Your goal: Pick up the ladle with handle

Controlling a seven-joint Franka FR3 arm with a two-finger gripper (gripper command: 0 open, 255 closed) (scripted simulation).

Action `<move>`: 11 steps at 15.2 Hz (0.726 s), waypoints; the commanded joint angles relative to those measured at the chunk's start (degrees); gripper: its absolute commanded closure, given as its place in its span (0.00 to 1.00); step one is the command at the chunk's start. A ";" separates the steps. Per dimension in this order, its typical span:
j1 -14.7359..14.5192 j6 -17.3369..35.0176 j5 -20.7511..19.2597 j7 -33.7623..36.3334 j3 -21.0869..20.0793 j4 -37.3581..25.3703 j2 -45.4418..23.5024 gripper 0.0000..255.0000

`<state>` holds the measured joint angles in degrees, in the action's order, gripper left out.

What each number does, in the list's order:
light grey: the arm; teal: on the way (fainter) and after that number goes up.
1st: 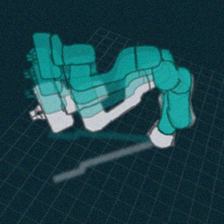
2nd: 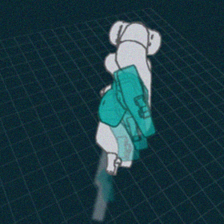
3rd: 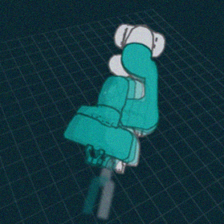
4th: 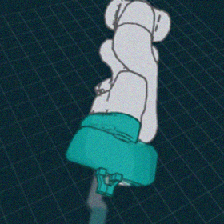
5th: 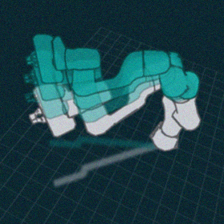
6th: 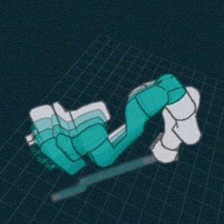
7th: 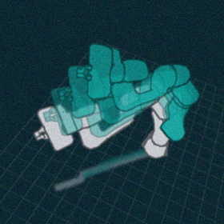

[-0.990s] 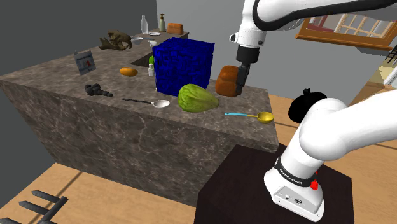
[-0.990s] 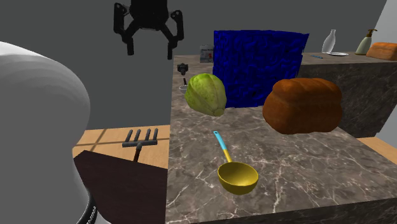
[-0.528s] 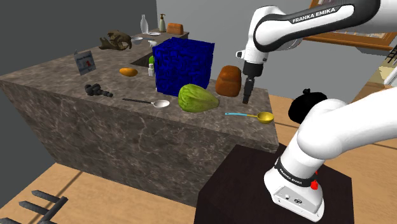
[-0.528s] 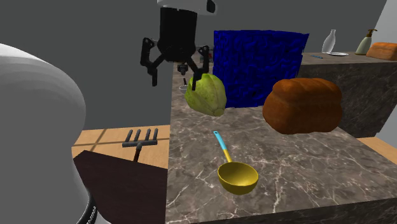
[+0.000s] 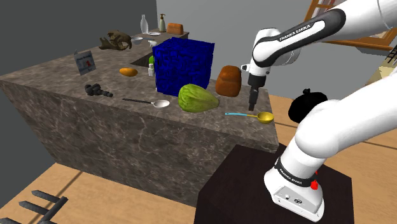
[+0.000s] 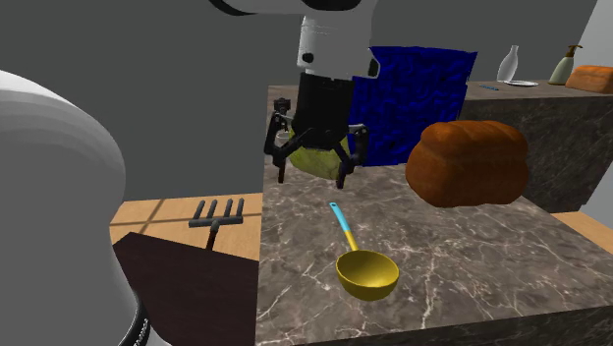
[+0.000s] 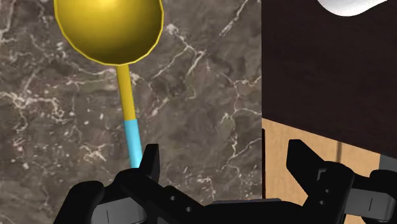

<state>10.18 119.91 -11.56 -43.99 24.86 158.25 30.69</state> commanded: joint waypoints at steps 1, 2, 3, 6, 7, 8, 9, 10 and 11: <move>0.72 3.60 -1.14 -4.02 3.37 -0.56 -4.42 0.00; 0.78 5.24 -1.26 -5.77 4.78 -0.91 -6.60 0.00; 0.74 6.87 -1.21 -7.58 6.21 -1.36 -8.88 0.00; 0.14 11.72 0.32 -13.67 10.41 -3.19 -16.35 0.00; 0.03 12.46 0.80 -14.74 11.00 -3.54 -17.61 0.00; -0.18 13.51 1.26 -15.13 11.23 -3.34 -18.54 0.00; -0.41 14.56 1.77 -15.55 11.46 -3.16 -19.49 0.00; -0.66 15.61 2.34 -16.00 11.69 -2.99 -20.48 0.00; -0.92 16.67 2.96 -16.49 11.91 -2.84 -21.48 0.00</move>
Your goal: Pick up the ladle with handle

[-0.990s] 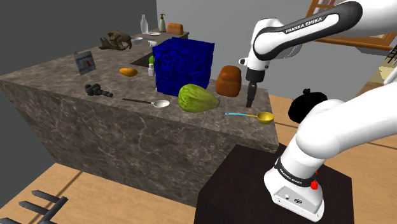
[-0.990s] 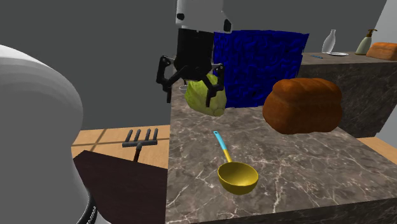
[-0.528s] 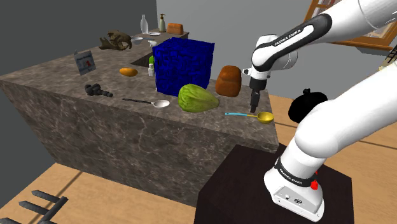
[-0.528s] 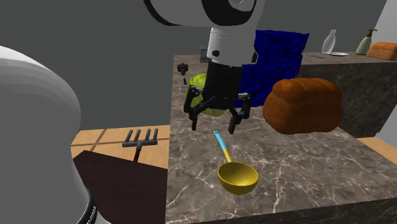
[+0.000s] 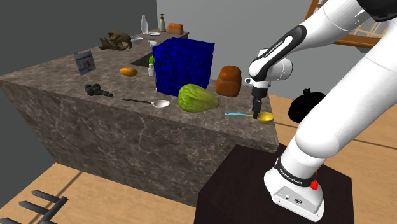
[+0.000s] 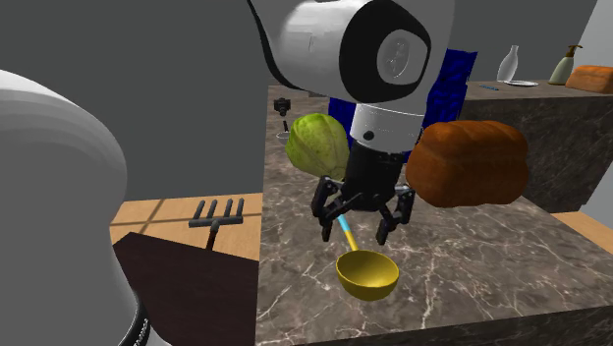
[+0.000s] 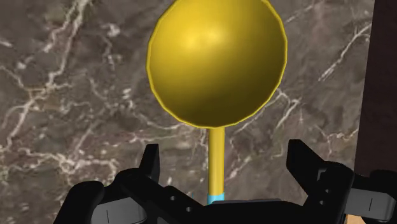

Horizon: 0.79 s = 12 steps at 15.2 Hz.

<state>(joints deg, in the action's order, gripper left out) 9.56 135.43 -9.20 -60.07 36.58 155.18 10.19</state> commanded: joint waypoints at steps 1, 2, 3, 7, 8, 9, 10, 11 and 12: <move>-0.56 2.20 1.29 -0.94 0.38 0.37 -2.02 0.00; -0.84 3.25 2.05 -1.52 0.57 0.49 -3.08 0.00; -1.11 4.30 2.88 -2.15 0.73 0.60 -4.16 0.00; -1.19 4.85 3.37 -2.58 0.82 0.63 -4.79 1.00; -1.18 4.85 3.33 -2.55 0.81 0.66 -4.74 1.00; -1.17 4.85 3.32 -2.58 0.83 0.66 -4.74 1.00; -1.15 4.85 3.29 -2.57 0.84 0.68 -4.72 1.00; -1.15 4.85 3.30 -2.58 0.84 0.67 -4.73 1.00; -1.14 4.85 3.29 -2.59 0.85 0.67 -4.73 1.00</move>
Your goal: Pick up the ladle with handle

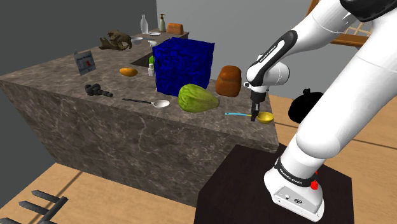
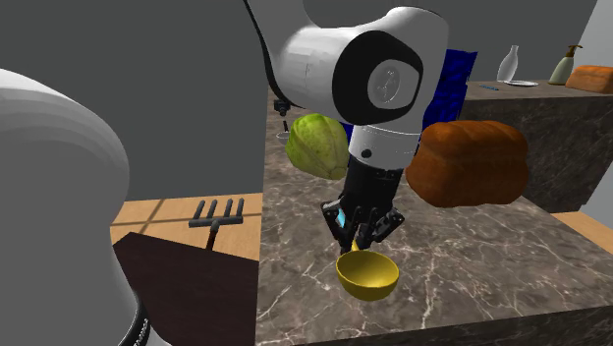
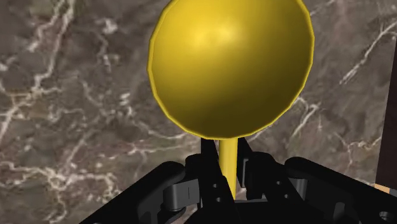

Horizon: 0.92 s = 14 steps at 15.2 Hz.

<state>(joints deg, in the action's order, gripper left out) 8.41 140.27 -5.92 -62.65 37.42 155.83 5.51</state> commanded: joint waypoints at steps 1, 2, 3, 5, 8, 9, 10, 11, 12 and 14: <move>0.01 0.00 -0.02 0.00 0.01 0.03 -0.02 1.00; 0.01 0.01 0.00 -0.02 0.02 0.02 -0.04 1.00; -0.08 0.06 0.12 0.04 -0.05 0.00 -0.12 1.00; 0.39 -2.03 -1.58 1.32 -0.30 -0.21 2.06 1.00; 1.10 -5.19 -3.59 2.89 -0.85 -0.65 5.14 1.00; 1.34 -6.24 -4.13 3.33 -1.08 -0.82 6.11 1.00; 1.55 -7.30 -4.63 3.74 -1.30 -1.01 7.06 1.00; 1.77 -8.34 -5.07 4.11 -1.54 -1.22 7.98 1.00; 1.98 -9.39 -5.46 4.46 -1.79 -1.43 8.88 1.00; 2.36 -11.47 -6.12 5.07 -2.30 -1.92 10.59 1.00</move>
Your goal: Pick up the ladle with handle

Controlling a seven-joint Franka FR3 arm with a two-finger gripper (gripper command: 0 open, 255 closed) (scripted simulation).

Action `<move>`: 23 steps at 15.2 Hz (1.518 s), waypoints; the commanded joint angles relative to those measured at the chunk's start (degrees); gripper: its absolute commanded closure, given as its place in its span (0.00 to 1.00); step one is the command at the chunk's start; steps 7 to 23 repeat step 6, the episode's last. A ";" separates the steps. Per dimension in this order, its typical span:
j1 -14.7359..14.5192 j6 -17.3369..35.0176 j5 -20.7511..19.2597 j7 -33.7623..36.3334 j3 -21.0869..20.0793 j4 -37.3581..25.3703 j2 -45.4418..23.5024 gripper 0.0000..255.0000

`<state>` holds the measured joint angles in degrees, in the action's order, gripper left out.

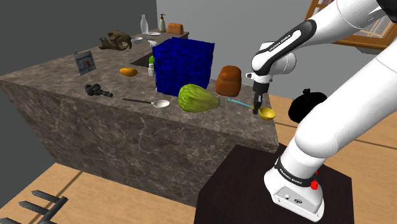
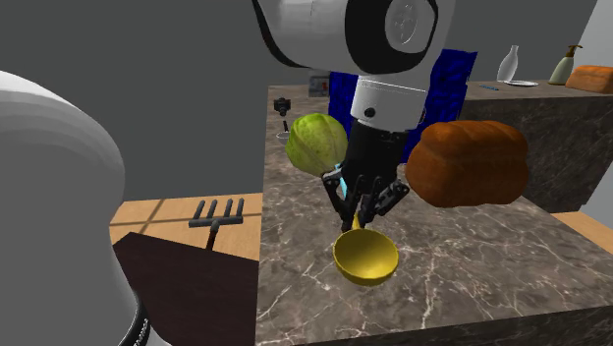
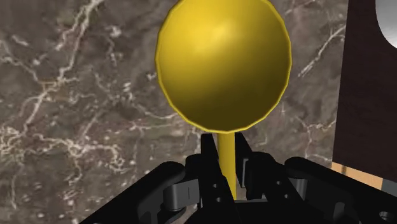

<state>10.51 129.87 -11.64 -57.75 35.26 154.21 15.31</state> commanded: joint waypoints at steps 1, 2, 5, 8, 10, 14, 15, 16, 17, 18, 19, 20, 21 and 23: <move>0.44 -2.10 -0.67 0.44 -0.40 -0.55 1.62 1.00; 0.60 -3.13 -0.92 0.69 -0.65 -0.83 2.42 1.00; 0.92 -5.31 -1.35 1.17 -1.22 -1.47 4.04 1.00; 0.93 -5.31 -1.35 1.17 -1.22 -1.46 4.05 1.00; 0.93 -5.31 -1.35 1.17 -1.22 -1.46 4.05 1.00; 0.93 -5.31 -1.35 1.17 -1.22 -1.46 4.05 1.00; 0.93 -5.31 -1.35 1.17 -1.22 -1.46 4.05 1.00; 0.93 -5.31 -1.35 1.17 -1.22 -1.46 4.05 1.00; 0.93 -5.31 -1.35 1.17 -1.22 -1.46 4.05 1.00; 0.93 -5.31 -1.35 1.17 -1.22 -1.46 4.05 1.00; 0.93 -5.31 -1.35 1.17 -1.22 -1.46 4.05 1.00; 0.93 -5.31 -1.35 1.17 -1.22 -1.46 4.05 1.00; 0.93 -5.31 -1.35 1.17 -1.22 -1.46 4.05 1.00; 0.93 -5.31 -1.35 1.17 -1.22 -1.46 4.05 1.00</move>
